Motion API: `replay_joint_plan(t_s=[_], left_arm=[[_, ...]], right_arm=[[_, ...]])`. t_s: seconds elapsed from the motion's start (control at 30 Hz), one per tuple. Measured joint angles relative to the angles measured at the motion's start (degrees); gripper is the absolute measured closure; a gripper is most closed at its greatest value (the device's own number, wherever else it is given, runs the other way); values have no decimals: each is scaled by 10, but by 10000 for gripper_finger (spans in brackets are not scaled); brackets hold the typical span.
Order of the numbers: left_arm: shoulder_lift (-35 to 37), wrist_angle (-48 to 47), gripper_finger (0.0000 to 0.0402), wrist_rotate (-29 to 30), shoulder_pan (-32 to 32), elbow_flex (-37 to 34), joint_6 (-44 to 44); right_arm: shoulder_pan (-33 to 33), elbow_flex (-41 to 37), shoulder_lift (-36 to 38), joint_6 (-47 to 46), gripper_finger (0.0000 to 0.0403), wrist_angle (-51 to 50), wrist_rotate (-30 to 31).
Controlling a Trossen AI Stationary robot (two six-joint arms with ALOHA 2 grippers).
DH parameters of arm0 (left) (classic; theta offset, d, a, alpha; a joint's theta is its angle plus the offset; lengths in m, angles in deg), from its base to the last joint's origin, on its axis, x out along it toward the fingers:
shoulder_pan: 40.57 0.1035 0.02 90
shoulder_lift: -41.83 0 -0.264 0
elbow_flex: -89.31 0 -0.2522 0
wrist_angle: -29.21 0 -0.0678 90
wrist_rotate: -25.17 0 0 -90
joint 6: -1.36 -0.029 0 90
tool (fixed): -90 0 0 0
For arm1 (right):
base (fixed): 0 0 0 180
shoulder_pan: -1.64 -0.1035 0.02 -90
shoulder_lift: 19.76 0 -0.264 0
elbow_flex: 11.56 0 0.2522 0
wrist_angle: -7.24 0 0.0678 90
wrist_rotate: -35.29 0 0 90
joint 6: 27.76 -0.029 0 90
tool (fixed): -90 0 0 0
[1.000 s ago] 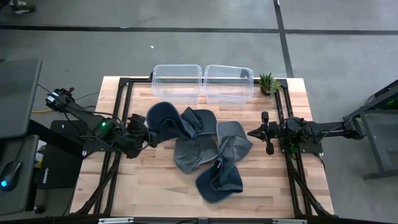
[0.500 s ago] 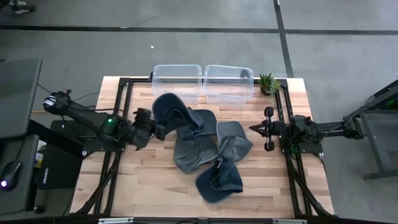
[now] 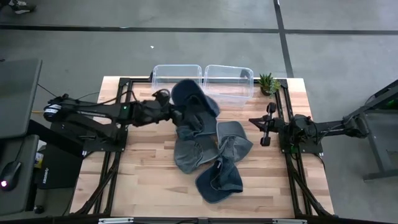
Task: Pick and place caps into container
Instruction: Put the bottom left dark blue cap into the left transparent container
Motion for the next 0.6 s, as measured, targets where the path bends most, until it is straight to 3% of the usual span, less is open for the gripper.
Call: replay_joint_plan(t_s=[0.37,0.47,0.6], left_arm=[[-57,120,392,-121,74,0,-50],[-69,138,392,-135,80,-1,-57],[-72,147,392,-144,81,-1,-64]], right_arm=[[0,0,-94,1,395,81,25],[0,0,-123,6,363,101,35],[0,0,-161,4,287,143,55]])
